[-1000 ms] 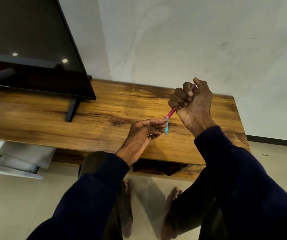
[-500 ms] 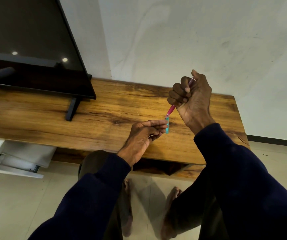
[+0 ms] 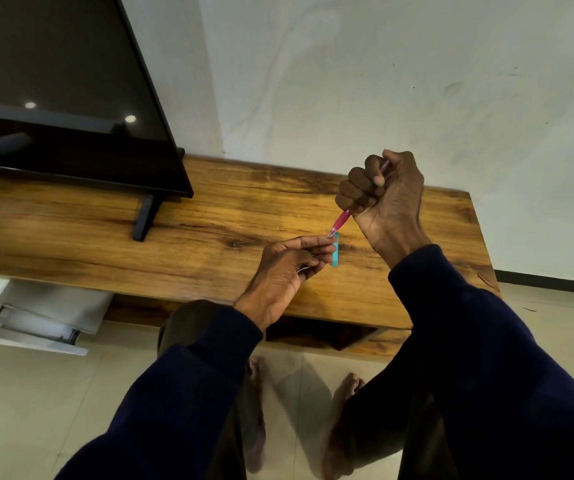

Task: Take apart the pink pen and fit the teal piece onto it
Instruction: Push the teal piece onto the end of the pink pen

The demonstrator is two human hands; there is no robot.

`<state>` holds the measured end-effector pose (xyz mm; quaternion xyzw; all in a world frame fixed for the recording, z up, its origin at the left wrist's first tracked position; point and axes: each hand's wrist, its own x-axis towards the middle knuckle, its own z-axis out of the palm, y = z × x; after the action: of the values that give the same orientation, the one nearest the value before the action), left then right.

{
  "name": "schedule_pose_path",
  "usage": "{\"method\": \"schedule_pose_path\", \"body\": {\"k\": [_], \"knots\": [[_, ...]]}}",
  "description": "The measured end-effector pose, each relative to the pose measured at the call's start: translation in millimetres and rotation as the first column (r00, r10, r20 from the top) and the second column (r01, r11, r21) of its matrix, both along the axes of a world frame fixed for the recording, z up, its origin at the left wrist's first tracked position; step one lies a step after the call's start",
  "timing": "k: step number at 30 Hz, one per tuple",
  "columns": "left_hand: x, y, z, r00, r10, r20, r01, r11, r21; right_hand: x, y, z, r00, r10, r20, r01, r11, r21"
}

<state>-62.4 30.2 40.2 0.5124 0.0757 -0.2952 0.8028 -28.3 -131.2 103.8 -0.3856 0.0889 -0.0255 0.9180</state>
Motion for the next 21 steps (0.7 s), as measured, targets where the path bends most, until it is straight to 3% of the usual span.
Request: {"method": "schedule_pose_path", "body": {"k": [21], "knots": [[0.6,-1.9,4.7,1.0,0.012,-0.002,-0.012,1.0,0.008,0.6,-1.3,0.7,0.998,-0.033,-0.045,0.034,0.999,0.008]]}}
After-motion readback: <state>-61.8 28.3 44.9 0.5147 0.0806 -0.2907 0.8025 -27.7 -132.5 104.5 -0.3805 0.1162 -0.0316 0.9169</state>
